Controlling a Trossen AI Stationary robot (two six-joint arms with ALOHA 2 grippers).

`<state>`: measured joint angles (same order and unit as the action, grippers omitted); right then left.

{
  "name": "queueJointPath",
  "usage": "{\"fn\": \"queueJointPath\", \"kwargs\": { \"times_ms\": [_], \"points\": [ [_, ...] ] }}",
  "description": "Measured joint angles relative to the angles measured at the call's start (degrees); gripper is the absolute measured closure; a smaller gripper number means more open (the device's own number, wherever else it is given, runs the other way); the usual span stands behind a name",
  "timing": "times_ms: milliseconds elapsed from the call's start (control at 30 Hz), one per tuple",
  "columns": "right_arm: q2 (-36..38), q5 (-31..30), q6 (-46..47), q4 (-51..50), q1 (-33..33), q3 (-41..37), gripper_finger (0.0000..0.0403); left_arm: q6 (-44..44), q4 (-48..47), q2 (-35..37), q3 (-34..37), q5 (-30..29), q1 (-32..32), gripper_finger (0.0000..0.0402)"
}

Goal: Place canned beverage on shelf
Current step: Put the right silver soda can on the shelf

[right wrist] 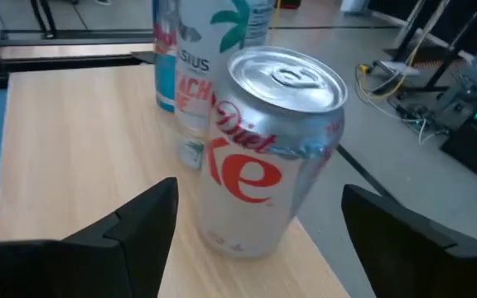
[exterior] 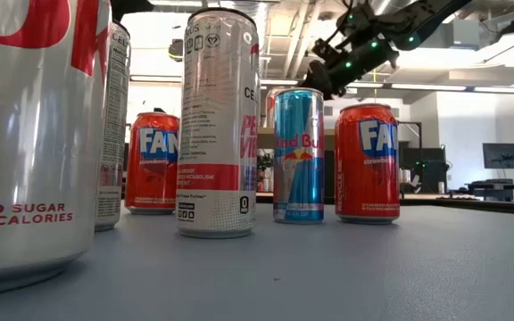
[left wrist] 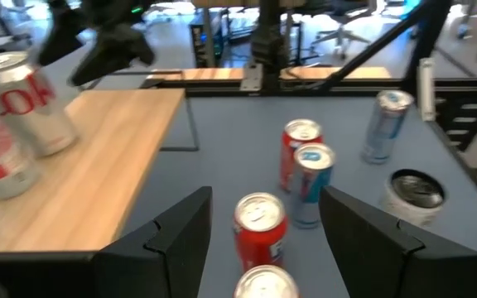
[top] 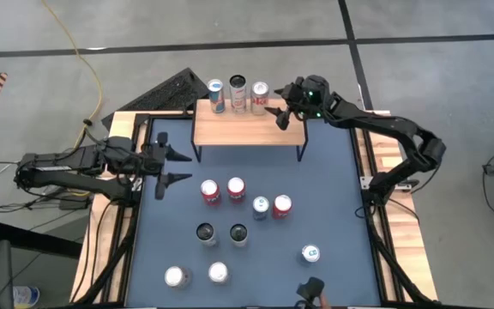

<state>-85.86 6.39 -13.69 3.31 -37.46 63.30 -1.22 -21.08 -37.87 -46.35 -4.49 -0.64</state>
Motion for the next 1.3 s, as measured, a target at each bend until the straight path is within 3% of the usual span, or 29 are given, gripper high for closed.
{"fn": "queueJointPath", "kwargs": {
  "times_ms": [367, 567, 967, 1100, 1300],
  "points": [
    [-0.79, 1.32, 0.22, 2.54, -3.05, 0.56, 0.0049, 0.16, 0.12, 0.0, 0.0, 1.73, 0.02, 0.0189],
    [-3.72, 4.41, 0.63, 5.96, -2.55, 0.53, 0.0048, -0.06, 0.74, 0.0, 0.0, 1.73, 0.02, 0.0189],
    [-9.68, 4.79, 1.69, 6.54, -3.99, 5.52, 0.005, 0.4, 0.93, -0.01, 0.0, 0.75, 0.02, 0.0189],
    [-9.79, 5.09, 1.84, 2.56, -3.97, 6.21, 0.0076, 0.37, 0.78, 0.0, 0.0, 0.72, 0.02, 0.0189],
    [-9.76, 4.54, 1.64, 1.68, -3.94, 6.3, 0.0152, 0.36, 0.77, 0.0, 0.0, 0.66, 0.02, 0.0189]
  ]
}}
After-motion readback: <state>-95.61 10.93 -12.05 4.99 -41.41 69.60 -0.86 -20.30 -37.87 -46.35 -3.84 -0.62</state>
